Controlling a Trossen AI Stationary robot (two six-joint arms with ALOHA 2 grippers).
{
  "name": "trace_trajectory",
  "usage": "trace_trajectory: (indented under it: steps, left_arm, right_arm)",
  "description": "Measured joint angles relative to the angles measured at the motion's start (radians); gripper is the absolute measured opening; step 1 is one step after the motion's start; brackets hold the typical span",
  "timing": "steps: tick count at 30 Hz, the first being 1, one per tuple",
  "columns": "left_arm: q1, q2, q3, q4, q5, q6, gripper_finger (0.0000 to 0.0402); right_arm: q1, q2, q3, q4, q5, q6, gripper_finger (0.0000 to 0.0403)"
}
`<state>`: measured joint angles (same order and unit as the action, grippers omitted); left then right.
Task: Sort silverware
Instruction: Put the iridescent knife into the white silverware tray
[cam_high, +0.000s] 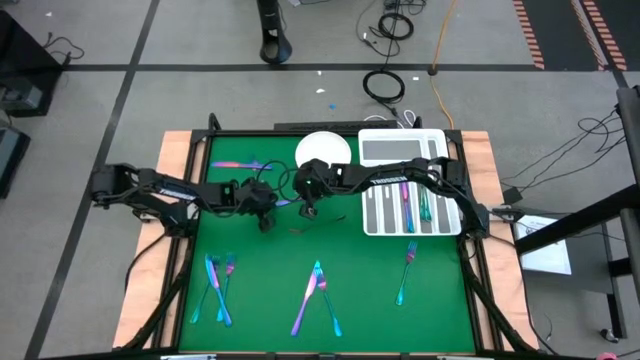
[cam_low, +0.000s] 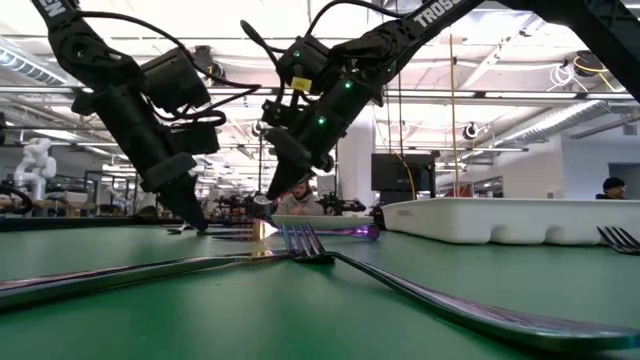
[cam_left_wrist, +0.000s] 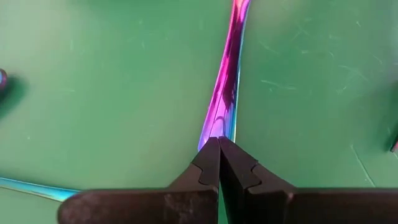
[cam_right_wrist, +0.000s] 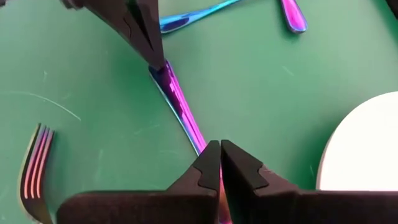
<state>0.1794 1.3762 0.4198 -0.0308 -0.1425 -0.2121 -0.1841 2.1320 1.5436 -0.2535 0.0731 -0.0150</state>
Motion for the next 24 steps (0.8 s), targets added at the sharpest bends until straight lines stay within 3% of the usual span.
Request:
trace_trajectory:
  steps: [11, 24]
  left_arm:
    - [-0.003, -0.107, -0.003, -0.049, 0.012, 0.009, 0.0000]
    - [-0.003, -0.111, -0.002, -0.088, 0.025, -0.015, 0.0000]
  right_arm:
    - [0.000, 0.000, 0.000, -0.003, 0.000, 0.000, 0.0006]
    - [0.000, 0.000, 0.000, -0.002, 0.000, 0.000, 0.0006]
